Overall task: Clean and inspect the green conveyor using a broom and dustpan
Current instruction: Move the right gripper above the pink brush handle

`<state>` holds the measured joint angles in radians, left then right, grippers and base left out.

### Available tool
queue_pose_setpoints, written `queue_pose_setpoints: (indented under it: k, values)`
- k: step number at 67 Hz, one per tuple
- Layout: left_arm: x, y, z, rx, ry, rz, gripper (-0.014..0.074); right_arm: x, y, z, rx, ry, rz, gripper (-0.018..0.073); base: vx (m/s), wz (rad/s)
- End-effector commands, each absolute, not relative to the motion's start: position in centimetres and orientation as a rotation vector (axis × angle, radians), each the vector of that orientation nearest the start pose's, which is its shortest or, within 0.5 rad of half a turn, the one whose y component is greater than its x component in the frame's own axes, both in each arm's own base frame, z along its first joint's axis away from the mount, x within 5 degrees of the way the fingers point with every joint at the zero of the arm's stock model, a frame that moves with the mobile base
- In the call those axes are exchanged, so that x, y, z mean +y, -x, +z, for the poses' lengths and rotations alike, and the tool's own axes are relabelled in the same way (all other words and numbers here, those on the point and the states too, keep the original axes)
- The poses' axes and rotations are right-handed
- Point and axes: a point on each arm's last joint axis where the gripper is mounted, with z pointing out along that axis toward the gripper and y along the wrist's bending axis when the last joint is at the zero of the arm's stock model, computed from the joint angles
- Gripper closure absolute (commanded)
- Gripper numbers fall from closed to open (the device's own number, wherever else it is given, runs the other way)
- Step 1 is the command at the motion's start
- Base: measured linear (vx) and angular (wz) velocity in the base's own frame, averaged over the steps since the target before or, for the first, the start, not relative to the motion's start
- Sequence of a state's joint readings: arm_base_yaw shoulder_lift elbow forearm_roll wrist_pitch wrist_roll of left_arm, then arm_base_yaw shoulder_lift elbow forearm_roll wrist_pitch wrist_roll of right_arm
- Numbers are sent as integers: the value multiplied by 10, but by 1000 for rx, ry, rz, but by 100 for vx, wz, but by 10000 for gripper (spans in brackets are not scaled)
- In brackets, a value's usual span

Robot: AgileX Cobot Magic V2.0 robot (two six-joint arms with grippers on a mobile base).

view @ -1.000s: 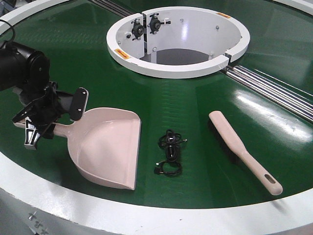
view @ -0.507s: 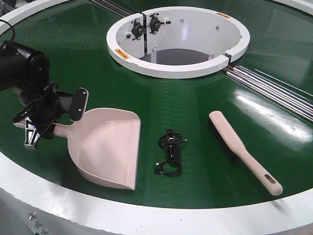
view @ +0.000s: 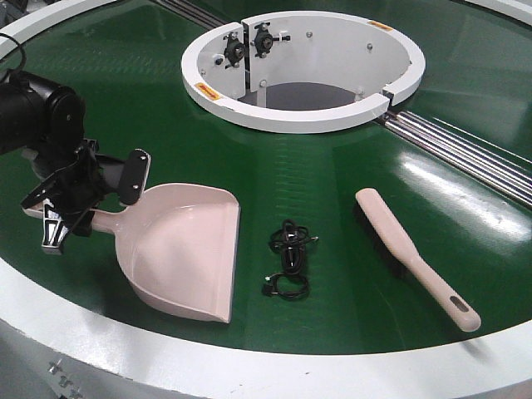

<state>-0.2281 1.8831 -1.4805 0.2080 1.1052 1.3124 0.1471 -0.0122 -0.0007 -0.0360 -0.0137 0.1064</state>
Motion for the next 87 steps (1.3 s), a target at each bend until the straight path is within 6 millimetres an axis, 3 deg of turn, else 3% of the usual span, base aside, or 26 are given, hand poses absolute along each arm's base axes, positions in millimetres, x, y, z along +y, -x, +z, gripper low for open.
queue_pose_setpoints:
  k: [1, 14, 29, 44, 66, 76, 87]
  values:
    - [-72, -374, 265, -2227, 2328, -473, 561, 7, -45, 256, 1274, 43, 191, 568, 0, 0]
    - [-72, -374, 265, -2227, 2328, -473, 561, 7, -48, 309, 1334, 41, 186, 568, 0, 0]
    - [-72, -374, 265, -2227, 2328, -473, 561, 11, -83, 343, 1641, 49, 155, 568, 0, 0]
    - [-72, -374, 265, -2227, 2328, -473, 561, 14, -116, 336, 2008, 148, 46, 568, 0, 0]
    - [-72, -374, 265, -2227, 2328, -473, 561, 17, -134, 326, 2112, 138, 57, 556, 0, 0]
    - [-72, -374, 265, -2227, 2328, -473, 561, 18, -143, 334, 2159, 150, 45, 482, 0, 0]
    - [-72, -374, 265, -2227, 2328, -473, 561, 20, -161, 342, 2230, 170, 33, 335, 0, 0]
